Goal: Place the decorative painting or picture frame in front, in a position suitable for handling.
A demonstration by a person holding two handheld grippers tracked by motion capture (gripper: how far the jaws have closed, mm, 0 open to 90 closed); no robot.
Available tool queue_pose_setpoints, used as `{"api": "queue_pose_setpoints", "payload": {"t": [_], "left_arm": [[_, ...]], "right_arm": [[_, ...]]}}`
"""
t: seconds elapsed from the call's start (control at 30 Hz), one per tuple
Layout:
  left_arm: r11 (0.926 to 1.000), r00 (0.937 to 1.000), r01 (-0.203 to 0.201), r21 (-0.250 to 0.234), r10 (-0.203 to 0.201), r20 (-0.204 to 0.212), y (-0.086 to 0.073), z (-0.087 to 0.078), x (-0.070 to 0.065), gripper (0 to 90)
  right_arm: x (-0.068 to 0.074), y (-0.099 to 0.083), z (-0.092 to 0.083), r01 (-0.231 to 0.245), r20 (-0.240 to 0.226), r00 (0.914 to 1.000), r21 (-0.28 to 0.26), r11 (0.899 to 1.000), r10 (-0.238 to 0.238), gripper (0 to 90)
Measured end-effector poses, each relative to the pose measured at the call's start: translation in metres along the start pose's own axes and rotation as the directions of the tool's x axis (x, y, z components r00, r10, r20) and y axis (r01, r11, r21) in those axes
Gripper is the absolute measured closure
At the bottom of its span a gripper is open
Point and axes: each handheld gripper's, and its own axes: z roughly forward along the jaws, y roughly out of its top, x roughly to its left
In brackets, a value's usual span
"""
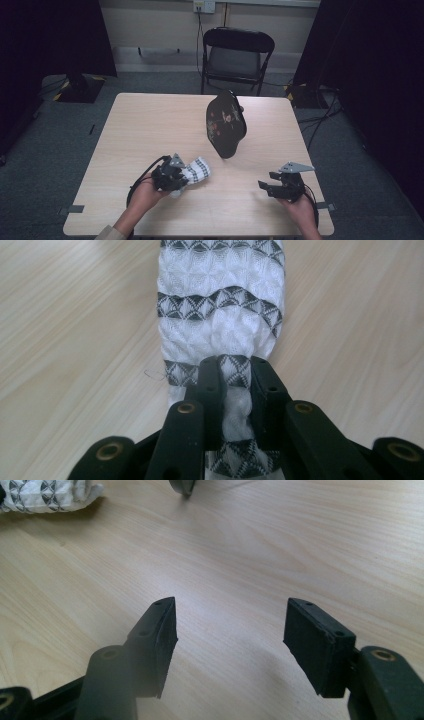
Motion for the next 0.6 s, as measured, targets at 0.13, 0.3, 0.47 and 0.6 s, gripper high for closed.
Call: {"api": "queue_pose_setpoints", "payload": {"t": [0.13, 0.3, 0.47, 0.6], "left_arm": [[0.9996, 0.9990, 0.030, 0.003, -0.030, -0.033, -0.016, -0.005, 0.010, 77.3], [0.9986, 0.9968, 0.052, -0.001, -0.052, -0.061, -0.027, -0.007, 0.016, 76.9], [0.9974, 0.9965, 0.071, -0.015, -0.071, -0.044, -0.030, -0.003, 0.017, 72.2], [0.9963, 0.9965, 0.079, -0.033, -0.080, -0.024, -0.031, -0.001, 0.016, 56.8]], "right_arm": [[0.004, 0.005, 0.004, 0.004, 0.001, 1.0000, -0.002, 1.000, -0.004, 38.1], [0.007, 0.010, 0.005, 0.012, 0.007, 0.9999, -0.011, 1.000, -0.012, 38.1], [0.012, 0.022, 0.007, 0.015, -0.002, 0.9999, -0.017, 1.000, -0.015, 37.1], [0.016, 0.033, 0.007, 0.031, -0.012, 0.9994, -0.017, 0.999, -0.031, 36.3]]}}
